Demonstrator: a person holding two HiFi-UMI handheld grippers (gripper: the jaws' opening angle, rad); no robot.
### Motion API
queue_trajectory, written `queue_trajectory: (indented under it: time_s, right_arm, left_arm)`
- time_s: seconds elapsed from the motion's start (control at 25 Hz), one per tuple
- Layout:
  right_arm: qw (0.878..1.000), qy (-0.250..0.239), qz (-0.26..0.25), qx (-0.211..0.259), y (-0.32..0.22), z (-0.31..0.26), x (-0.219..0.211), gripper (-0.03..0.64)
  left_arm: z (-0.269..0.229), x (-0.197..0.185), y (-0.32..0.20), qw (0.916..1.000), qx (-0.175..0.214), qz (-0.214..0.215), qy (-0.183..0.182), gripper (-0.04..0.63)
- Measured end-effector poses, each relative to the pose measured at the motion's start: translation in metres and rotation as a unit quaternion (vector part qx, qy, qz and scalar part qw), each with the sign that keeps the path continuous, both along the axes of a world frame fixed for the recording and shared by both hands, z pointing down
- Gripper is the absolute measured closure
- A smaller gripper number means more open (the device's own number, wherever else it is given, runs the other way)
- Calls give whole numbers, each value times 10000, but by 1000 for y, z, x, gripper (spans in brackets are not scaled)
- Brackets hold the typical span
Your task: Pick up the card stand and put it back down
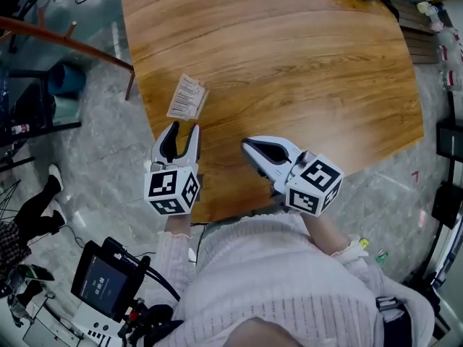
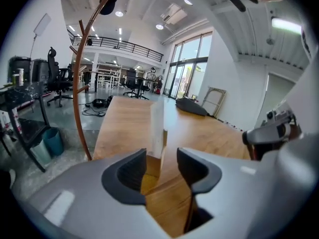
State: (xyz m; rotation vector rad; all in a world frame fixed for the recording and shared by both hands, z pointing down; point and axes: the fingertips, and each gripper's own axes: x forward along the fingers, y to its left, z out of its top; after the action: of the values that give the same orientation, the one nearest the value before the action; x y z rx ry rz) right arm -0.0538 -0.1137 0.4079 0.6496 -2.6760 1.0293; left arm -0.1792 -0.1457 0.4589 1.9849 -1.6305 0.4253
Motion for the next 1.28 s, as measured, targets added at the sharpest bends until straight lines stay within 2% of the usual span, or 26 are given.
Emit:
queue_trajectory:
  time_s: [0.12,0.24,0.56,0.72,0.88,1.16,1.28]
  right_arm:
    - [9999,57,53,-144,1,5,6,617]
    - [9995,76,101,-286,3,13,10,617]
    - [9985,130,157,-518,-5,44,7,617]
    - [9981,137,234,-559,-9,49,12,617]
    - [9978,140,331,-563,-10,46,18,617]
    - [9976,243,214,-619,-2,50,22,617]
    - [9971,239,230,-682,1,51,25,617]
  left_arm:
    - [4,1,-7,9998,-54,90,-171,345]
    - [9,6,-16,9988,-106,289,-391,322]
    - [42,9,-49,9915,-229,805,-1000,313]
    - [47,14,-58,9907,-281,934,-953,313]
    - [49,21,-61,9850,-420,1180,-1186,313]
    - [61,25,-59,9788,-687,1267,-1458,316]
    - [62,25,-58,9790,-758,1242,-1430,322]
